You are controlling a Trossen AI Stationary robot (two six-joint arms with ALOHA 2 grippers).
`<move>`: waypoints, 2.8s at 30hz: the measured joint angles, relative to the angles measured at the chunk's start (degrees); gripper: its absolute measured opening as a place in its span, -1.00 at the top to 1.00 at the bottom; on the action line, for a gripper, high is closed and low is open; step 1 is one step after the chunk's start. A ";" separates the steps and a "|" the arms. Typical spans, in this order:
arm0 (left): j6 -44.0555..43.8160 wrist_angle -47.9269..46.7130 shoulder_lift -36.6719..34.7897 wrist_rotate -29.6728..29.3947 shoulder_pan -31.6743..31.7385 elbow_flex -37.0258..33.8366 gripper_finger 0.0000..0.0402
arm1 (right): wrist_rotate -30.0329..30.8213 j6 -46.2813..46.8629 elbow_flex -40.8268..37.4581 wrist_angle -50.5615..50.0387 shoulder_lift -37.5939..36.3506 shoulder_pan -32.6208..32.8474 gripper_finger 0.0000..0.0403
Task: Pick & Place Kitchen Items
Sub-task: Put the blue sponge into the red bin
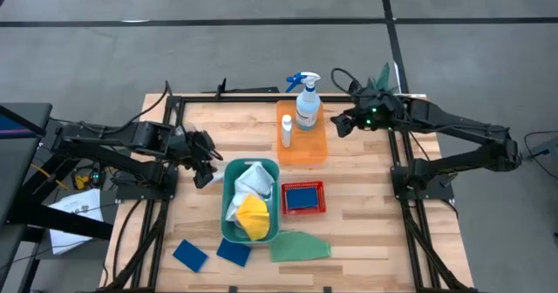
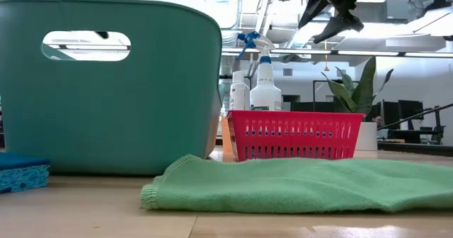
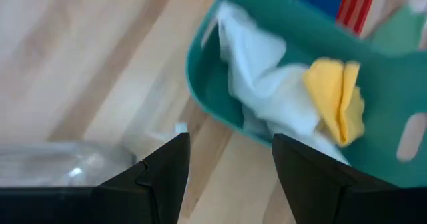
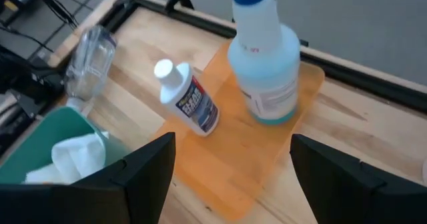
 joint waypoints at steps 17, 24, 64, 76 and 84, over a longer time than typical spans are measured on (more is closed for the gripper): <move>-24.23 11.50 -0.02 27.19 -10.66 -20.86 -0.04 | 0.06 0.57 0.00 0.16 -5.20 -1.66 -0.42; -31.81 15.83 -0.02 27.56 -19.08 -22.40 -0.04 | 0.01 0.24 0.00 0.12 -5.05 -1.61 -0.42; -8.87 42.65 9.10 25.56 -37.25 -32.68 0.29 | 0.01 -0.50 0.00 -0.39 -5.05 -1.51 -0.42; -4.98 50.99 17.89 27.53 -37.27 -32.68 0.28 | 0.01 -0.50 0.00 -0.89 -5.05 -1.51 -0.42; -1.29 51.17 18.95 27.54 -37.27 -32.68 0.26 | -0.02 -0.53 0.00 -1.20 -5.05 -1.50 -0.42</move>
